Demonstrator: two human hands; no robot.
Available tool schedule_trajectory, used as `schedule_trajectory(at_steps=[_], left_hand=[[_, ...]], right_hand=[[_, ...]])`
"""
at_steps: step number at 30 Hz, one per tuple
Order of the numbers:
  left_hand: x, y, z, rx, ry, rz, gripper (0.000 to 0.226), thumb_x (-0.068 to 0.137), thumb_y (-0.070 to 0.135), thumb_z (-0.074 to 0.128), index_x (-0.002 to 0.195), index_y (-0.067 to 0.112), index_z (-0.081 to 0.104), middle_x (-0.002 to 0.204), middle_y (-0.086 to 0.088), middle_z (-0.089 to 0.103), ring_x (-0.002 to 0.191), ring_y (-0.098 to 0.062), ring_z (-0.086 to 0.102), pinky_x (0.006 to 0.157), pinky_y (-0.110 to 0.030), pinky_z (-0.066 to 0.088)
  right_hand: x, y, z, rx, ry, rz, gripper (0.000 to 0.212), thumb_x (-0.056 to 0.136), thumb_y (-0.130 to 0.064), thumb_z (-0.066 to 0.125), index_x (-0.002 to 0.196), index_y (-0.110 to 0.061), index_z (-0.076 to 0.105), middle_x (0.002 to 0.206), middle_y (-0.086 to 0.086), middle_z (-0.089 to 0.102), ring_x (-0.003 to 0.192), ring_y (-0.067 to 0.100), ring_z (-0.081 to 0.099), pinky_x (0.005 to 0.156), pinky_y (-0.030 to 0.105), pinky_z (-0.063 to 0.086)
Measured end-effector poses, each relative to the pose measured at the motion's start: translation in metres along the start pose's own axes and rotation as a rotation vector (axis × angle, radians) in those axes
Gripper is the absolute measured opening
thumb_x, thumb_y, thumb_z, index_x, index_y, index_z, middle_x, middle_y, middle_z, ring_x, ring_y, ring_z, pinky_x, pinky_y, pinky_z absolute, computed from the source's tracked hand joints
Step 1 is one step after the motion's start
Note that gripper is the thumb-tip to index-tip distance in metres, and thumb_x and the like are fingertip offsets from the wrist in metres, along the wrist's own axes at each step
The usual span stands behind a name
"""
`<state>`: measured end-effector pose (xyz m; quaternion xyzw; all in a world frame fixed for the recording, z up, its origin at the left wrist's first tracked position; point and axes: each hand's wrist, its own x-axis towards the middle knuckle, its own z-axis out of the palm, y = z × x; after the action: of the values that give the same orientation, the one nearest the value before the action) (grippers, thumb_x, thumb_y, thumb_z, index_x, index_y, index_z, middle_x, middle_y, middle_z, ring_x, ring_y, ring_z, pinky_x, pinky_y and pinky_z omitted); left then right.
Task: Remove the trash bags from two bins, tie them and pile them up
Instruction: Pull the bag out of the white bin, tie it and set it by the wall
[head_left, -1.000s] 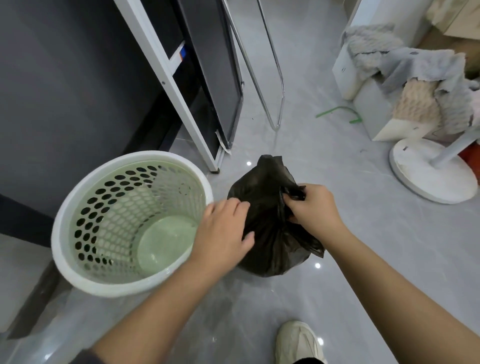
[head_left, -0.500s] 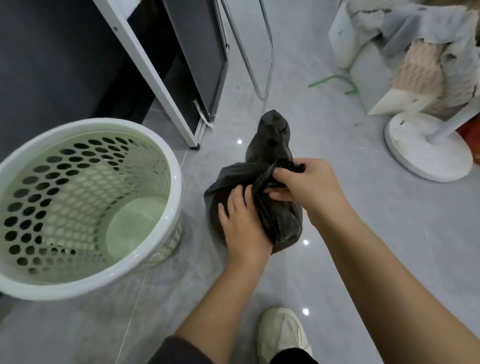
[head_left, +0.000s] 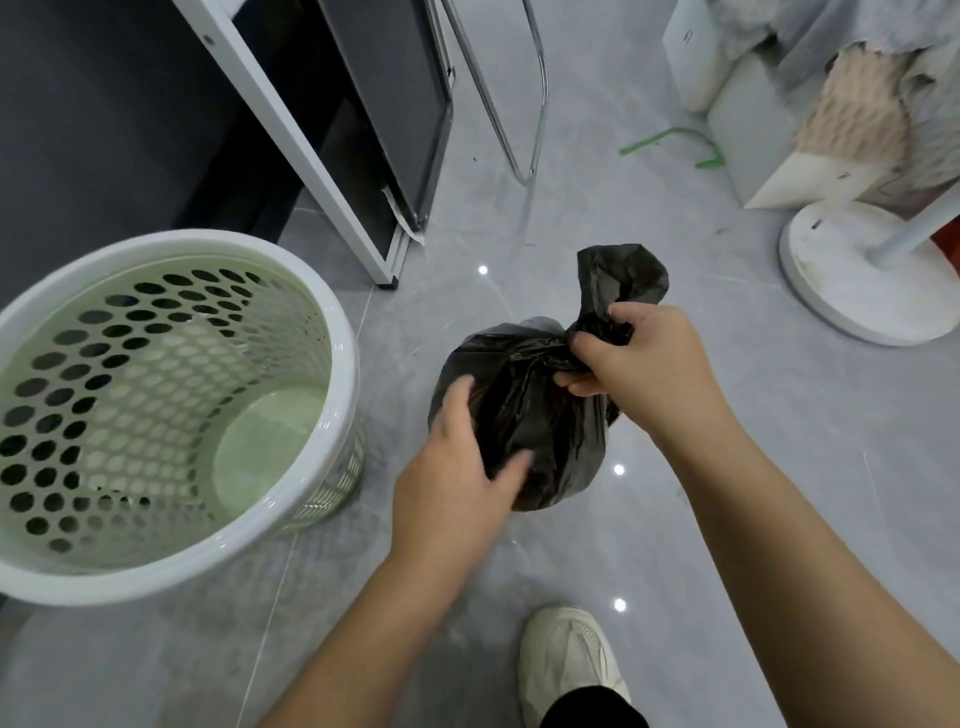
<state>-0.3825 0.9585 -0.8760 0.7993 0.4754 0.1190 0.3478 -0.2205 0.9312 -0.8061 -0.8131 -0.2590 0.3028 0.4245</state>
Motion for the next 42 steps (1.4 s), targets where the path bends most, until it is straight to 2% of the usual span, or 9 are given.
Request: schedule_trajectory(at_steps=[2, 5, 11, 14, 25, 28, 32, 36, 42], left_hand=[[0.008, -0.002, -0.001, -0.092, 0.081, -0.01, 0.015, 0.087, 0.032, 0.059, 0.096, 0.021, 0.053, 0.074, 0.003, 0.065, 0.065, -0.018, 0.062, 0.06, -0.03, 0.049], [0.023, 0.002, -0.017, -0.492, 0.081, -0.117, 0.02, 0.087, 0.01, 0.058, 0.072, 0.024, 0.056, 0.052, 0.005, 0.056, 0.042, -0.012, 0.054, 0.047, -0.025, 0.044], [0.042, 0.024, -0.054, -0.455, -0.085, 0.119, 0.019, 0.081, 0.011, 0.067, 0.073, 0.028, 0.067, 0.059, 0.011, 0.062, 0.057, -0.005, 0.057, 0.057, -0.016, 0.042], [0.049, 0.028, -0.066, -0.326, -0.119, 0.165, 0.012, 0.078, 0.013, 0.07, 0.075, 0.025, 0.07, 0.065, 0.01, 0.065, 0.056, 0.002, 0.053, 0.056, -0.006, 0.037], [0.066, 0.002, -0.046, -0.366, -0.237, -0.002, 0.019, 0.077, 0.009, 0.073, 0.068, 0.02, 0.06, 0.065, 0.0, 0.06, 0.055, -0.009, 0.054, 0.053, -0.021, 0.044], [0.067, 0.006, -0.043, -0.457, -0.21, -0.073, 0.016, 0.083, 0.005, 0.065, 0.073, 0.017, 0.06, 0.066, -0.003, 0.06, 0.046, -0.005, 0.053, 0.042, -0.015, 0.04], [0.075, 0.014, -0.036, -0.452, -0.256, -0.144, 0.003, 0.087, 0.021, 0.061, 0.087, 0.02, 0.064, 0.085, 0.0, 0.067, 0.065, -0.012, 0.058, 0.055, -0.019, 0.043], [0.085, 0.026, -0.018, -0.408, -0.463, -0.153, 0.029, 0.081, 0.042, 0.066, 0.103, 0.023, 0.063, 0.089, 0.006, 0.066, 0.067, -0.011, 0.061, 0.061, -0.024, 0.041], [0.087, 0.015, -0.01, -0.338, -0.31, -0.05, 0.022, 0.085, 0.006, 0.05, 0.079, 0.023, 0.062, 0.077, 0.002, 0.063, 0.066, -0.013, 0.058, 0.053, -0.02, 0.043]], right_hand=[[0.0, 0.001, -0.005, -0.077, -0.021, -0.038, 0.015, 0.087, -0.006, 0.058, 0.084, 0.008, 0.058, 0.072, 0.015, 0.071, 0.056, 0.013, 0.071, 0.064, 0.037, 0.057], [-0.006, 0.008, -0.011, -0.211, -0.127, -0.174, 0.012, 0.088, -0.006, 0.061, 0.081, 0.003, 0.058, 0.07, 0.011, 0.068, 0.056, 0.009, 0.069, 0.056, 0.028, 0.057], [-0.021, 0.024, 0.013, -0.303, -0.325, -0.445, 0.041, 0.076, 0.002, 0.057, 0.107, -0.023, 0.061, 0.088, -0.01, 0.069, 0.079, 0.002, 0.065, 0.071, 0.018, 0.051], [-0.023, 0.032, 0.027, -0.291, -0.435, -0.441, 0.025, 0.077, 0.003, 0.056, 0.086, -0.018, 0.065, 0.076, -0.006, 0.07, 0.07, 0.004, 0.065, 0.062, 0.015, 0.047], [-0.029, 0.052, 0.026, -0.237, -0.508, -0.466, 0.014, 0.077, 0.007, 0.048, 0.084, 0.0, 0.059, 0.081, 0.009, 0.063, 0.078, 0.022, 0.061, 0.07, 0.041, 0.049], [-0.031, 0.054, 0.024, -0.205, -0.524, -0.431, 0.011, 0.087, 0.001, 0.047, 0.079, -0.001, 0.054, 0.076, 0.013, 0.059, 0.073, 0.024, 0.055, 0.068, 0.037, 0.046], [-0.036, 0.052, 0.02, -0.243, -0.517, -0.458, 0.031, 0.094, -0.012, 0.049, 0.066, -0.004, 0.04, 0.06, 0.006, 0.041, 0.055, 0.011, 0.034, 0.054, 0.025, 0.032], [-0.037, 0.056, 0.018, -0.281, -0.523, -0.477, 0.036, 0.092, -0.021, 0.056, 0.065, -0.002, 0.041, 0.056, 0.011, 0.042, 0.051, 0.016, 0.033, 0.05, 0.025, 0.03], [-0.033, 0.067, 0.012, -0.351, -0.394, -0.471, 0.025, 0.088, -0.026, 0.063, 0.072, -0.01, 0.053, 0.062, 0.0, 0.055, 0.059, 0.015, 0.052, 0.057, 0.031, 0.043]])
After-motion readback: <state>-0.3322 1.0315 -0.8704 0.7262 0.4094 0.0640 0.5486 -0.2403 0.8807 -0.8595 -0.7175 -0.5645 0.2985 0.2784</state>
